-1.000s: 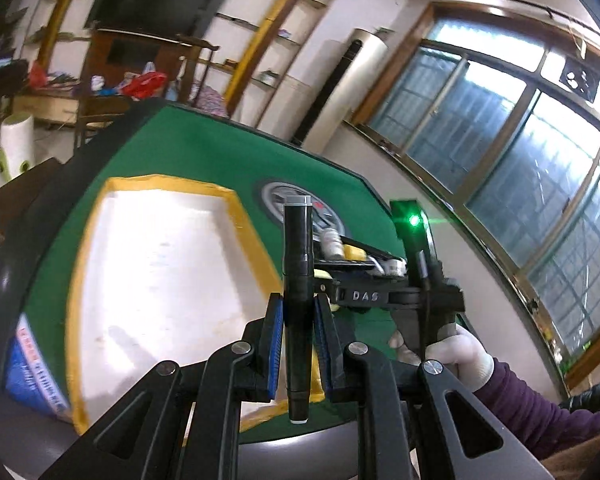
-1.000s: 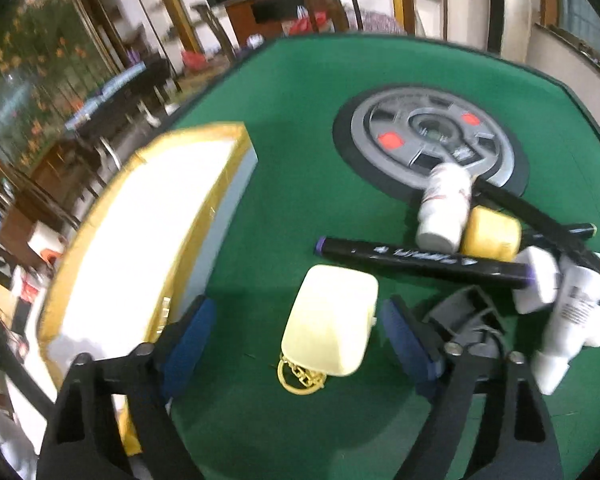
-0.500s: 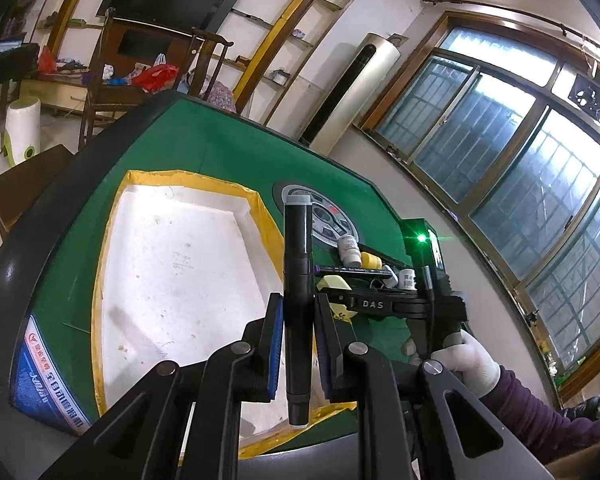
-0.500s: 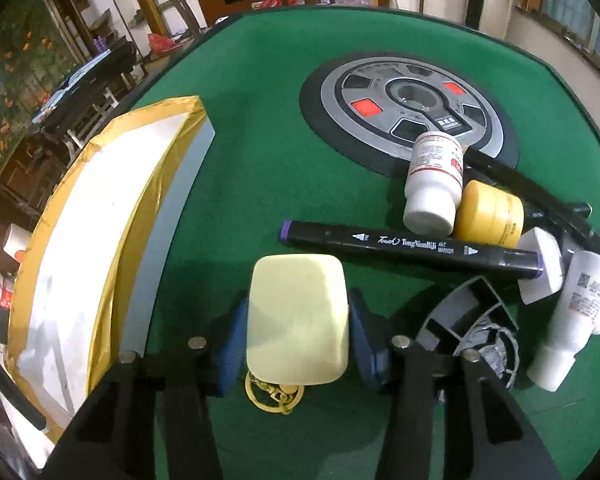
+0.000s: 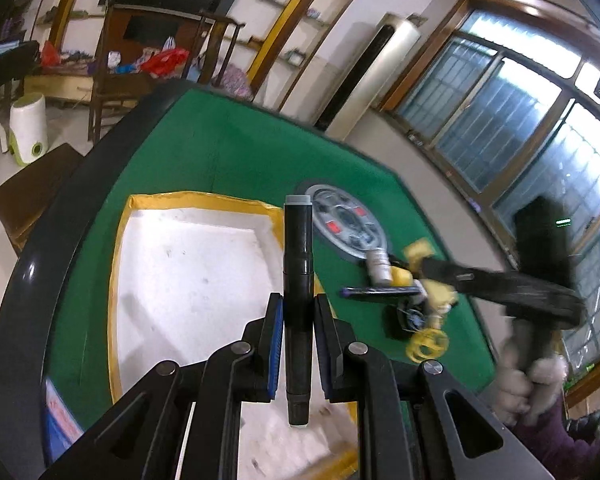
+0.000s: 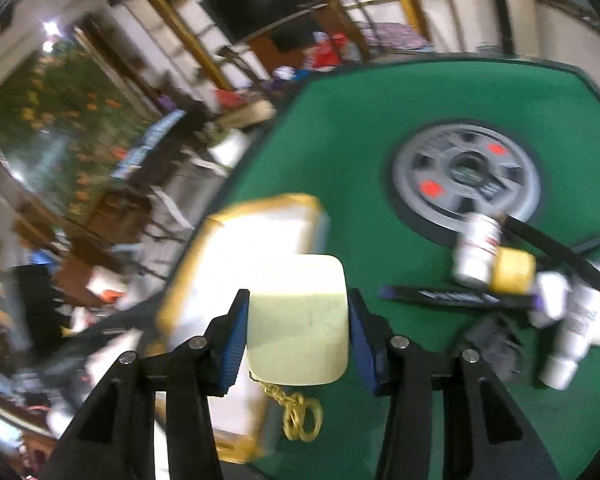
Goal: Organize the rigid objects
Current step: 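Carry the marker and cream box into the yellow-rimmed tray and open both grippers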
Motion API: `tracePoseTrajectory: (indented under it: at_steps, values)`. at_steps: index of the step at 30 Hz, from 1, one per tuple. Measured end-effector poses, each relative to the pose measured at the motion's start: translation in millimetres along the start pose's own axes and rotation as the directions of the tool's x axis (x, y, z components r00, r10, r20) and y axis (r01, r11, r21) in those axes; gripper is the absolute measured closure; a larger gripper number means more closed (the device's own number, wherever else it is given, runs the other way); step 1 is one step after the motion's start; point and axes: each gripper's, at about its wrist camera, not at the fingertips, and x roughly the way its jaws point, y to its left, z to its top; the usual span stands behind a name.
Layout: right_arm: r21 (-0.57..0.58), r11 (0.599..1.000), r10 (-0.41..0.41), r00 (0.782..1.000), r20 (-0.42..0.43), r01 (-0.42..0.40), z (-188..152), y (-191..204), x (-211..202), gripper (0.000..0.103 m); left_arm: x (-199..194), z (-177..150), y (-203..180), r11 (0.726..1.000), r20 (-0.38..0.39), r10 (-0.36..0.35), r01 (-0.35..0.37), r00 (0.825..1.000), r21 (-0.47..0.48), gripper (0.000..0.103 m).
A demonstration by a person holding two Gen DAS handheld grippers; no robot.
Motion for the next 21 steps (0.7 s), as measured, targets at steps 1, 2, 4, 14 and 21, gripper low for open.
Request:
tracePoseTrajectory:
  at_steps: [1, 2, 4, 14, 21]
  values:
    - [-0.001, 0.999, 0.035, 0.999, -0.003, -0.035, 7, 8, 1, 0.057, 9, 6, 4, 1.0, -0.019, -0.004, 0.004, 1.0, -0.012, 0.088]
    - [-0.004, 0.999, 0.054, 0.999, -0.005, -0.054, 11, 16, 3, 0.057, 18, 12, 9, 1.0, -0.039, -0.008, 0.007, 0.999, -0.029, 0.088]
    - [-0.018, 0.998, 0.061, 0.998, -0.008, -0.061, 19, 29, 12, 0.057, 36, 21, 17, 0.999, -0.066, 0.001, -0.004, 0.998, -0.049, 0.088]
    - [0.005, 0.996, -0.087, 0.984, -0.155, 0.089, 37, 31, 120, 0.057, 122, 40, 56, 0.984, -0.213, 0.056, -0.09, 0.975, -0.151, 0.088]
    - [-0.001, 0.991, -0.129, 0.98, -0.154, 0.13, 49, 25, 149, 0.057, 131, 40, 62, 0.978, -0.198, 0.032, -0.071, 0.98, -0.195, 0.078]
